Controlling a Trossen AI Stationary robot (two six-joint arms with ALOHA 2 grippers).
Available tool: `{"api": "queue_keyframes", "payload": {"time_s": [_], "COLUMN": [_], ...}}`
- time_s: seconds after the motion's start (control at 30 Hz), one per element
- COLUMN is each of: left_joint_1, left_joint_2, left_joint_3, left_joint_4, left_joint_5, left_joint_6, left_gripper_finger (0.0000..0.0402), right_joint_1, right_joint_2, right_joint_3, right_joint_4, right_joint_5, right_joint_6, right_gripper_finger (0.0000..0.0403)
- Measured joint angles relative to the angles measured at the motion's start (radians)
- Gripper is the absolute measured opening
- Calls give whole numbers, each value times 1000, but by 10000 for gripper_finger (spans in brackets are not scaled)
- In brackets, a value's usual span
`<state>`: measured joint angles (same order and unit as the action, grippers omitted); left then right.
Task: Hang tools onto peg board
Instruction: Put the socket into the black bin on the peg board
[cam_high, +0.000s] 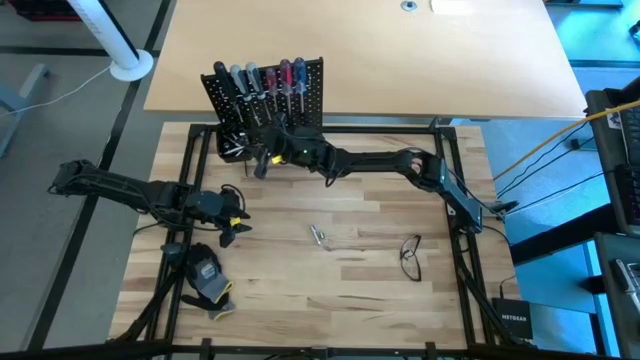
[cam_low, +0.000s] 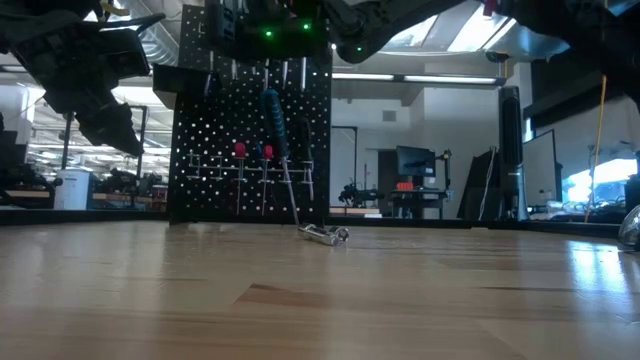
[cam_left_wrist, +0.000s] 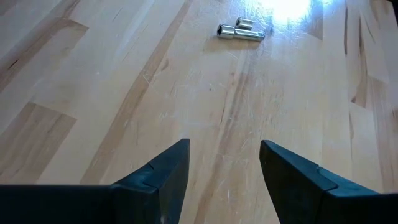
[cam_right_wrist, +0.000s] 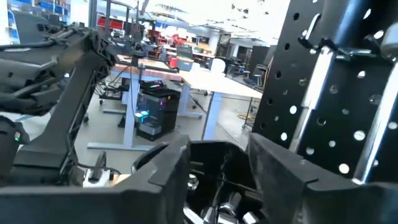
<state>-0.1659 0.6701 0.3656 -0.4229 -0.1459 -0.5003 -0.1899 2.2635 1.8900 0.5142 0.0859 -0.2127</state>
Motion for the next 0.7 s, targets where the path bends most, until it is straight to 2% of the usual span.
{"api": "queue_keyframes", "payload": {"time_s": [0.1, 0.2, 0.43, 0.6, 0.7], "left_joint_1": [0, 0, 0, 0, 0], "left_joint_2": [0, 0, 0, 0, 0], "left_joint_3": [0, 0, 0, 0, 0], "left_joint_4": [0, -3, -6, -6, -4], "left_joint_5": [0, 0, 0, 0, 0], "left_joint_6": [-1, -3, -24, -20, -20], "left_gripper_finger": [184, 184, 184, 184, 184], "right_joint_1": [3, 16, 92, 164, 212], "right_joint_2": [-8, -63, -261, -299, -291], "right_joint_3": [0, -1, 2, 1, -33], "right_joint_4": [-57, -215, -816, -1255, -1414], "right_joint_5": [0, 0, 0, 16, 18], "right_joint_6": [-1, -1, 6, 183, 315], "right_gripper_finger": [187, 201, 206, 206, 206]}}
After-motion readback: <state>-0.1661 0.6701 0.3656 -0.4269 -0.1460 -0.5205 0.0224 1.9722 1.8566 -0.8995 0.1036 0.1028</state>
